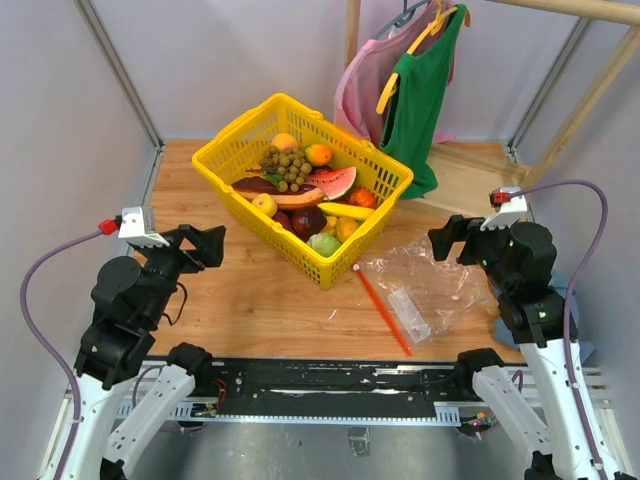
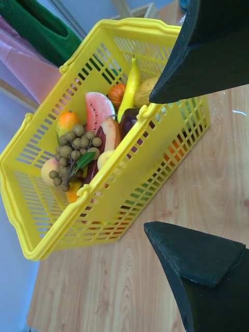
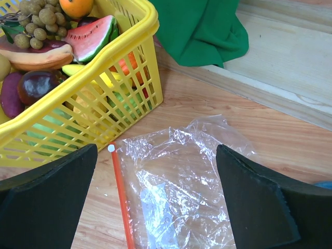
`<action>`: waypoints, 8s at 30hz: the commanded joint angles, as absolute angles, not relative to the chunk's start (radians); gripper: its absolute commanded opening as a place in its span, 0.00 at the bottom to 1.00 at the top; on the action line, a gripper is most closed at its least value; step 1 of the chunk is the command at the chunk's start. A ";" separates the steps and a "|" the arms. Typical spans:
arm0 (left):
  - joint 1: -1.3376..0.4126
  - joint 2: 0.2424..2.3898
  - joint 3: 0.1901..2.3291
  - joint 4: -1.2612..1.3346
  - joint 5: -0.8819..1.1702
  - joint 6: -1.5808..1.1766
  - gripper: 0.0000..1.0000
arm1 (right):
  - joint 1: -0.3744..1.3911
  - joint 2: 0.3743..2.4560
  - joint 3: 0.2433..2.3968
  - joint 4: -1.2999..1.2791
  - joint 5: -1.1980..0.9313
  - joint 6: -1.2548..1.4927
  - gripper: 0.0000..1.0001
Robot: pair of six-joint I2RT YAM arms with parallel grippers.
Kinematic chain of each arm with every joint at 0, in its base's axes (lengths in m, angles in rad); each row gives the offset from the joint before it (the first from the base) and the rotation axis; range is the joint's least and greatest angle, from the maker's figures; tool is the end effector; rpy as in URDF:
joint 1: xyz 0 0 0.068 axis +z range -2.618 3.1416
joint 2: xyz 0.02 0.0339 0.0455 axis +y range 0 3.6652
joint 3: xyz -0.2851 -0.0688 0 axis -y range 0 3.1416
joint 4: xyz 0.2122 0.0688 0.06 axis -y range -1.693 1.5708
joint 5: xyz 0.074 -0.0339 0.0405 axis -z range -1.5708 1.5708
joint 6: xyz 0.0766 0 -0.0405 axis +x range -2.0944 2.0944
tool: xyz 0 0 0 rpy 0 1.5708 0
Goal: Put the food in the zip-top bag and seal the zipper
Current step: Move the bin to the center of the board, then pick up the zipper food storage bag at the center of the board, then open the zipper of the food storage bag.
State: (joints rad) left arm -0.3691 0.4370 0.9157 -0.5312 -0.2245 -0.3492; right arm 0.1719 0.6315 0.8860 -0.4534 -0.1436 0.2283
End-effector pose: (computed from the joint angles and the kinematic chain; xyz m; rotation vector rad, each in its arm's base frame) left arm 0.0723 -0.0097 0.3774 -0.1577 1.6271 -0.3705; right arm 0.1233 0.0325 0.3637 -0.0547 1.7856 0.4159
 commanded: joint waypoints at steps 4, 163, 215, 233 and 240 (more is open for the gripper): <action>-0.376 0.424 0.907 -0.535 -0.208 -0.353 0.99 | 0.166 0.657 0.888 -0.470 -0.161 0.206 0.98; -1.026 0.895 0.760 -0.147 -0.322 -0.888 0.88 | 0.985 1.129 1.085 -0.596 0.323 0.665 0.01; -1.132 1.176 0.962 -0.164 -0.470 -0.894 0.00 | 0.942 1.093 1.210 -0.662 0.379 0.498 0.10; -1.132 1.212 1.027 -0.213 -0.481 -1.131 0.00 | 0.943 1.112 1.159 -0.652 0.309 0.501 0.34; -1.131 1.208 1.031 -0.231 -0.483 -1.121 0.00 | 0.942 1.115 1.156 -0.711 0.355 0.501 0.26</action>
